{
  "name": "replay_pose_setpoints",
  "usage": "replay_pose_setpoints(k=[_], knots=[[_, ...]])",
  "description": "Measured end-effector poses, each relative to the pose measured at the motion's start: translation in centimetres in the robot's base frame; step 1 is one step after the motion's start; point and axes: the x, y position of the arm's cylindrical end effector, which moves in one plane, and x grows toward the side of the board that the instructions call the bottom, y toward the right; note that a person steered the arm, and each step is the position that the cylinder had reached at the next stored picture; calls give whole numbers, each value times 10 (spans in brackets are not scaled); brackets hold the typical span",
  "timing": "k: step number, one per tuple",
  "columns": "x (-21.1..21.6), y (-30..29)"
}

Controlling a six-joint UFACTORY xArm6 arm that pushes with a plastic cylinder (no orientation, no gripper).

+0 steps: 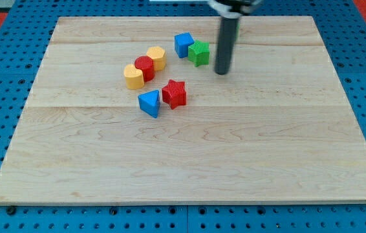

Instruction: Push the green star into the green circle

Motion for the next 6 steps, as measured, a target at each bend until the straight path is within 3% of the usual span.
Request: replay_pose_setpoints(k=[1,3,5,6], knots=[[-7,-44],[-29,-45],[-40,68],[-41,31]])
